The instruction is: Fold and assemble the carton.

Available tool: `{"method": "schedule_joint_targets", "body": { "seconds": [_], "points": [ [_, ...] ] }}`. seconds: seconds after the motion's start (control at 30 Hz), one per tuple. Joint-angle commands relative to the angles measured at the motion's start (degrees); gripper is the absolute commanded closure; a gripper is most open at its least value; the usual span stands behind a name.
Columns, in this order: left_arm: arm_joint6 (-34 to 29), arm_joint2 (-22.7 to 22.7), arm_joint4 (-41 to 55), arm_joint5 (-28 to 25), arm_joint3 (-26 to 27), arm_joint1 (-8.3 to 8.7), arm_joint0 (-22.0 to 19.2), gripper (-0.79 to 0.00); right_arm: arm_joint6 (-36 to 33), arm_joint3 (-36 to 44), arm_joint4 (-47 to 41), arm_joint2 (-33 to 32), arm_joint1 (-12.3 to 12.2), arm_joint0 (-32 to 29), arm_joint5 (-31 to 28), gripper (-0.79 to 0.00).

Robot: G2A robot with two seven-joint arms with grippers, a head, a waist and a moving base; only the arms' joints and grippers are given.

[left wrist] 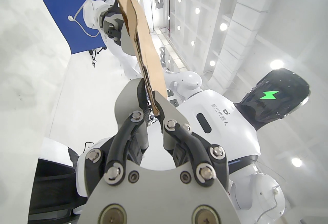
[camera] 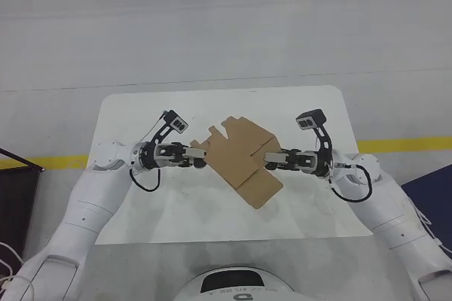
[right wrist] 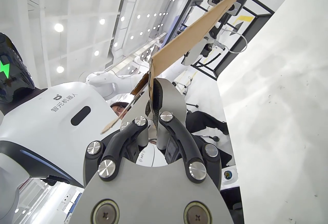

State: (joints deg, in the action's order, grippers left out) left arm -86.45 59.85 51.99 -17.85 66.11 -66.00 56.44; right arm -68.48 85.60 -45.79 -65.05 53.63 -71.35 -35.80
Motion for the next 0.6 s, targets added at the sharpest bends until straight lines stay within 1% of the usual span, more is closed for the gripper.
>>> {"method": "schedule_joint_targets", "body": {
  "seconds": [0.0,0.1,0.17,0.37,0.57],
  "points": [
    [0.3,0.3,2.1,-0.3,-0.3,-0.3,0.0,0.0,0.0,0.0,-0.1,0.0,0.1,-0.1,0.0,0.0],
    [0.6,0.9,6.1,-0.6,-1.0,-0.83,0.0,0.0,0.0,0.1,-0.1,-0.2,0.2,-0.2,0.0,0.0],
    [0.8,1.1,7.0,-0.8,-1.6,-1.14,-0.2,0.0,0.0,0.2,0.1,-0.3,0.3,-0.4,0.0,0.0],
    [1.6,-0.4,4.5,-1.6,-4.3,-2.04,-1.7,0.0,0.0,0.9,0.6,-0.8,0.4,-1.0,0.0,0.0],
    [1.9,-1.7,2.4,-1.9,-4.9,-2.78,-2.5,0.0,0.1,1.6,0.9,-1.6,0.4,-1.7,-0.1,0.0]
  ]
}}
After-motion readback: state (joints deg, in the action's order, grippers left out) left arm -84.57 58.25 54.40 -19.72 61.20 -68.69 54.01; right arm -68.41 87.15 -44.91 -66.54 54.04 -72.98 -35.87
